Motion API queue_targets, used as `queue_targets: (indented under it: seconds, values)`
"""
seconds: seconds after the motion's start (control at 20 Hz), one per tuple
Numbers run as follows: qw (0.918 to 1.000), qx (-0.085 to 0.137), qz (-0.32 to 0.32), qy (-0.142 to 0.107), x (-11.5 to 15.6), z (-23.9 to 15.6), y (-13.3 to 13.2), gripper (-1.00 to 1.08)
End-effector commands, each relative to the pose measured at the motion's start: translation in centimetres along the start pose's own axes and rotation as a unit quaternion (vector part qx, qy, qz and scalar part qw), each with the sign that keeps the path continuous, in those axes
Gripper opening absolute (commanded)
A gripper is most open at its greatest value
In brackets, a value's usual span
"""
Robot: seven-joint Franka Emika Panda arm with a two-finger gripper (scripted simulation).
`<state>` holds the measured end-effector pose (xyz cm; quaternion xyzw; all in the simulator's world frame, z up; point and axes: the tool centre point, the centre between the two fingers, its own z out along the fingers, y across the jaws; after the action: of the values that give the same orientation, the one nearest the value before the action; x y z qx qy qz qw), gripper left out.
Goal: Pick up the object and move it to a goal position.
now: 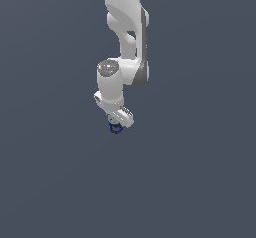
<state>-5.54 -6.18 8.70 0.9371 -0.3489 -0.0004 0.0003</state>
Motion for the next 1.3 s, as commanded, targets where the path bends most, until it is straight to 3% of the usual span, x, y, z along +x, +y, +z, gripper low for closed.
queue_targets:
  seconds: [0.0,0.2,0.25,0.9,1.25]
  values:
    - [1.0,0.0,0.001,0.0,0.0,0.8,0.0,1.0]
    - [1.0,0.0,0.001,0.0,0.1,1.3,-0.1,1.0]
    - [1.0,0.0,0.001,0.0,0.1,1.3,-0.1,-1.0]
    - [1.0,0.001,0.0,0.0,0.1,1.0,-0.2,-1.0]
    - [1.0,0.001,0.0,0.0,0.8,-1.0,-1.5,-1.0]
